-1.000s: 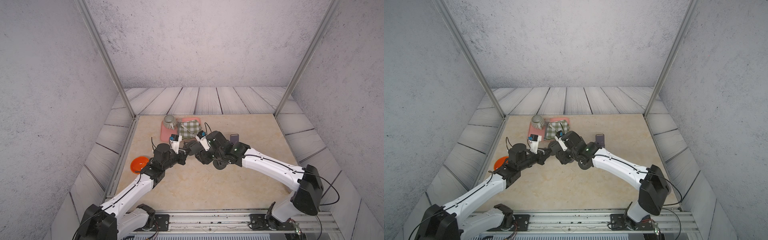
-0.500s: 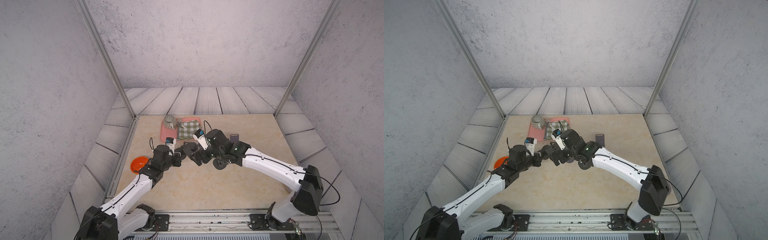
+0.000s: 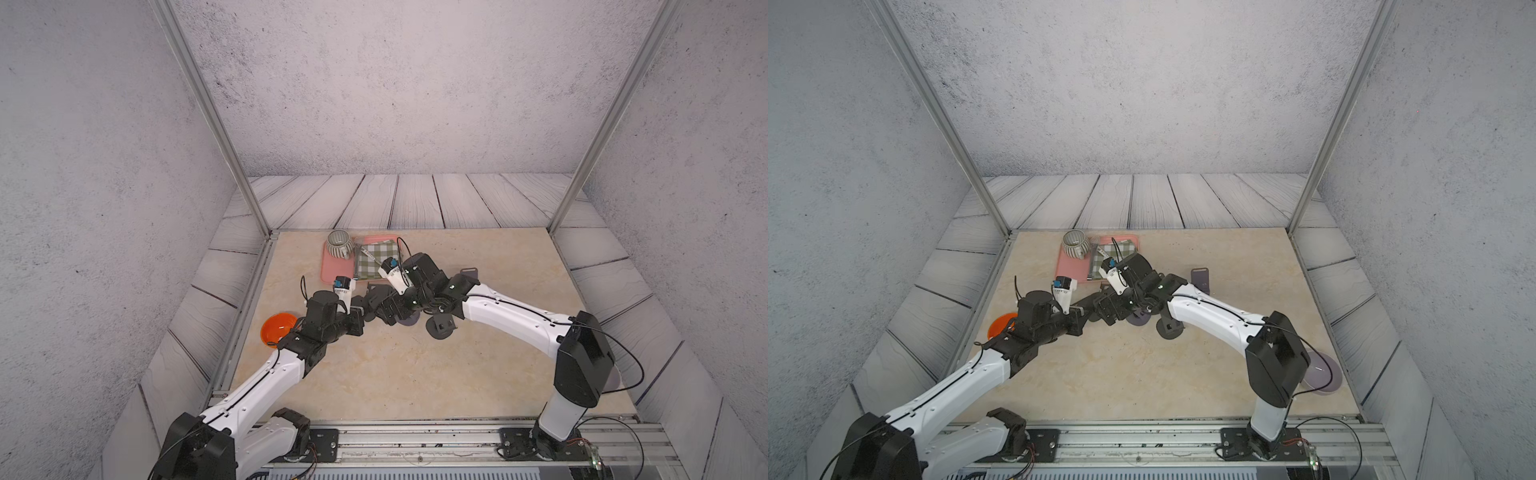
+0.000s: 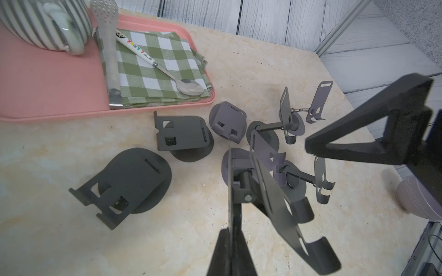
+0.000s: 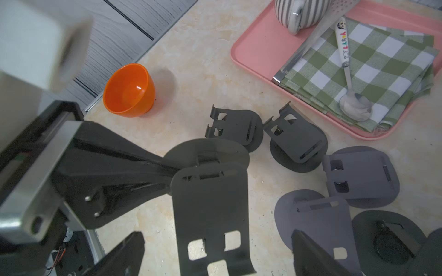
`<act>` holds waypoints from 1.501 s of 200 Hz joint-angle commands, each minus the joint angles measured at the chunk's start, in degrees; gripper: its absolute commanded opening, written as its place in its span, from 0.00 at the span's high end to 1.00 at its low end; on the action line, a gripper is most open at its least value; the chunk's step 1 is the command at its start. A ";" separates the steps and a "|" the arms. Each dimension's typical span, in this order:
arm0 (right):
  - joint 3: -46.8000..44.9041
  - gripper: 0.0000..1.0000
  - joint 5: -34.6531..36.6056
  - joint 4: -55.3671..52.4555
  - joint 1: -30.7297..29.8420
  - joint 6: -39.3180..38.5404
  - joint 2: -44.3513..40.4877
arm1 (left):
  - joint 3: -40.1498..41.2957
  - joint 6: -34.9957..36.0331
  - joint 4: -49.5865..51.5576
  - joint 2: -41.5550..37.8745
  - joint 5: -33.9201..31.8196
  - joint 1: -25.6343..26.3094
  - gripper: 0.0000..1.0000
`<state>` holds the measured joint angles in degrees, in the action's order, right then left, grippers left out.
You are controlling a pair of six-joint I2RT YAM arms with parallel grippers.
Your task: Open the phone stand
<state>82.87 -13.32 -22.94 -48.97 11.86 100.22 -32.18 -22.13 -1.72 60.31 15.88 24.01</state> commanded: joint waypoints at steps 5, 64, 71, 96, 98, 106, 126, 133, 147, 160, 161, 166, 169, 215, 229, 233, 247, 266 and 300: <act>2.66 0.01 -3.03 1.05 0.53 -0.28 1.71 | 0.29 0.85 -1.71 -0.47 1.17 0.07 1.00; 5.12 0.03 -6.40 1.88 1.29 0.67 5.09 | 0.11 1.03 -1.73 -0.20 1.34 0.07 1.00; 5.21 0.04 -7.55 2.38 1.54 1.11 5.33 | 0.15 1.04 -1.78 -0.11 1.38 0.07 1.00; 4.87 0.06 -10.69 4.22 2.69 2.69 5.95 | 0.10 1.04 -1.82 -0.24 1.67 0.07 1.00; 4.81 0.06 -10.85 4.35 2.79 2.83 6.01 | 0.17 1.04 -1.87 -0.23 1.63 0.07 1.00; 4.65 0.07 -11.46 4.77 3.13 3.23 6.16 | 0.16 1.04 -1.89 -0.36 1.81 0.09 1.00; 4.57 0.09 -12.73 5.57 3.73 3.85 6.46 | 0.19 1.04 -2.16 -0.46 2.05 0.07 1.00; 4.48 0.09 -13.24 5.83 3.86 3.97 6.55 | 0.18 1.04 -2.23 -0.46 2.14 0.07 1.00; 4.27 0.10 -14.74 6.86 4.13 4.78 6.85 | 0.26 1.04 -2.24 -0.49 2.31 0.07 1.00; 4.39 0.11 -15.72 7.20 4.37 5.21 7.23 | 0.23 0.95 -2.29 -0.63 2.33 0.07 1.00; 4.36 0.11 -15.79 7.21 4.34 5.20 7.25 | 0.21 0.95 -2.26 -0.63 2.32 0.07 1.00; 4.38 0.11 -15.94 7.29 4.32 5.29 7.46 | 0.22 0.95 -2.24 -0.71 2.33 0.07 1.00; 4.48 0.11 -16.09 7.29 4.33 5.35 7.51 | 0.20 0.97 -2.31 -0.72 2.39 0.07 1.00; 4.43 0.11 -16.91 7.47 4.41 5.69 8.50 | 0.28 0.96 -2.37 -0.90 2.39 0.07 1.00; 4.32 0.11 -16.83 7.47 4.42 5.62 8.73 | 0.36 0.92 -2.35 -0.90 2.40 0.07 1.00; 4.32 0.12 -16.82 7.53 4.41 5.56 8.75 | 0.34 0.86 -2.45 -0.90 2.35 0.07 1.00; 4.23 0.19 -16.91 7.64 4.41 5.58 8.89 | 0.28 0.86 -2.42 -0.90 2.40 0.07 1.00; 4.31 0.29 -17.09 7.82 4.41 5.77 9.24 | 0.29 0.86 -2.51 -0.81 2.40 0.07 1.00; 4.35 0.41 -16.38 7.60 4.42 5.89 9.34 | 0.27 0.77 -2.42 -0.98 2.24 0.07 1.00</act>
<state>86.85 -29.87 -15.49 -44.60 17.69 108.77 -32.18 -21.85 -1.93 60.36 17.61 24.01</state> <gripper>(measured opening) 0.620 0.044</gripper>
